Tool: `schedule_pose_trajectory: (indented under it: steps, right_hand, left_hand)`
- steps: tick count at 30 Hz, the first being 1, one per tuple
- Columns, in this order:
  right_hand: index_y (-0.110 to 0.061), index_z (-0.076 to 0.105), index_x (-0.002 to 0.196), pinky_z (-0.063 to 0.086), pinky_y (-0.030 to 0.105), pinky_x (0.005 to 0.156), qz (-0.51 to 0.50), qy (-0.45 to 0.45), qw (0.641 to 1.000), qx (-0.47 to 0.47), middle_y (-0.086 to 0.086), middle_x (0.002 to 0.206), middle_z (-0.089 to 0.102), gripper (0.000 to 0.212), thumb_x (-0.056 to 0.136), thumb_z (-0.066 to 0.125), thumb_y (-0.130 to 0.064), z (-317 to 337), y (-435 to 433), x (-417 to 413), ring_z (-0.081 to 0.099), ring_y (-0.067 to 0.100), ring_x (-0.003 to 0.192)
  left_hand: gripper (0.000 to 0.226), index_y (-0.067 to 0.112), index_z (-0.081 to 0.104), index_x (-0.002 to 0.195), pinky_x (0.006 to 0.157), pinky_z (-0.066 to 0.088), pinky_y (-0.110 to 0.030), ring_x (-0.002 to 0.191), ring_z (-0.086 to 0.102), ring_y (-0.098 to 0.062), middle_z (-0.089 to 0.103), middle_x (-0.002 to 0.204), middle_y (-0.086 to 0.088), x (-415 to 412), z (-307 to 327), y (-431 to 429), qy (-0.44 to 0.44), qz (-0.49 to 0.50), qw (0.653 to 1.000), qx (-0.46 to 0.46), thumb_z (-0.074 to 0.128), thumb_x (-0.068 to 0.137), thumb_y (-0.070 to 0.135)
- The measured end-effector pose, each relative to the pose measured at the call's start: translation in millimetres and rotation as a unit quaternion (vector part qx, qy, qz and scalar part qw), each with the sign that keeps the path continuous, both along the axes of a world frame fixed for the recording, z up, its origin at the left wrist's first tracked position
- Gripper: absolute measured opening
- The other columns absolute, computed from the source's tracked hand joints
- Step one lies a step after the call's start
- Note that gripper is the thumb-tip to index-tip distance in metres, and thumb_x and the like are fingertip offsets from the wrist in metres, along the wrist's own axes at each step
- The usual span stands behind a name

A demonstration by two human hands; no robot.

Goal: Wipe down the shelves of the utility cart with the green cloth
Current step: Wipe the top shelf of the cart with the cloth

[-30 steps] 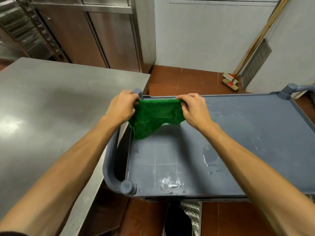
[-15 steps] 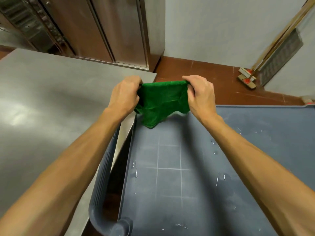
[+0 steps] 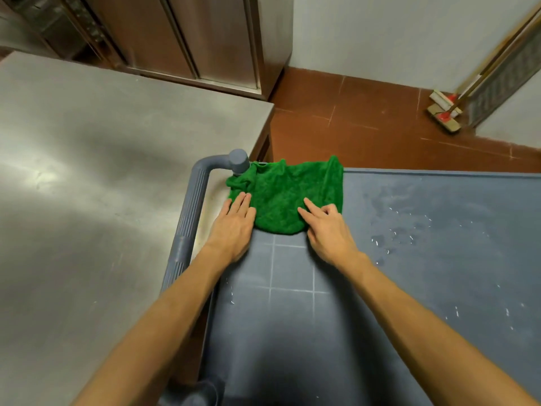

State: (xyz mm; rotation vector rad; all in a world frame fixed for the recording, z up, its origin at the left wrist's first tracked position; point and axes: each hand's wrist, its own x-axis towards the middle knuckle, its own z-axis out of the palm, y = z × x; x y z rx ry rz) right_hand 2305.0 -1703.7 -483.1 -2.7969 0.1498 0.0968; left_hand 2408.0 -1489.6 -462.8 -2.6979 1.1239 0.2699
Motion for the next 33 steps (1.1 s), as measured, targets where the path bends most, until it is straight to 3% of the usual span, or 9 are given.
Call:
schedule_pose_trajectory:
  steps: [13, 27, 33]
  right_hand:
    - [-0.029, 0.04, 0.15, 0.041, 0.037, 0.097, 0.012, 0.055, 0.998, -0.018, -0.006, 0.162, 0.025, 0.056, 0.097, 0.044, -0.013, 11.3, 33.3, -56.1, 0.039, 0.029, 0.117]
    - [-0.031, 0.036, 0.152, 0.041, 0.033, 0.096, 0.011, 0.081, 0.996, -0.037, -0.008, 0.164, 0.02, 0.055, 0.1, 0.038, -0.011, 16.8, 81.5, -151.8, 0.037, 0.026, 0.119]
    - [-0.03, 0.04, 0.15, 0.042, 0.035, 0.094, 0.012, 0.068, 0.997, -0.023, -0.008, 0.162, 0.026, 0.056, 0.099, 0.04, -0.008, 10.1, 93.1, -197.7, 0.038, 0.027, 0.116]
  left_hand:
    - [0.053, -0.001, 0.03, 0.146, 0.124, 0.014, -0.044, 0.154, 0.013, -0.032, 0.017, 0.164, -0.02, -54.0, 20.1, 37.5, 0.02, -0.008, 0.999, 0.044, 0.031, 0.095, 0.015]
    - [0.055, -0.003, 0.029, 0.144, 0.124, 0.017, -0.045, 0.153, 0.011, -0.035, 0.015, 0.163, -0.023, -147.1, 22.0, 76.1, 0.073, 0.031, 0.996, 0.045, 0.042, 0.094, 0.015]
    - [0.048, -0.002, 0.033, 0.138, 0.121, 0.026, -0.048, 0.152, 0.013, -0.039, 0.018, 0.161, -0.027, -195.6, 22.7, 83.1, 0.075, 0.049, 0.994, 0.059, 0.044, 0.095, 0.016]
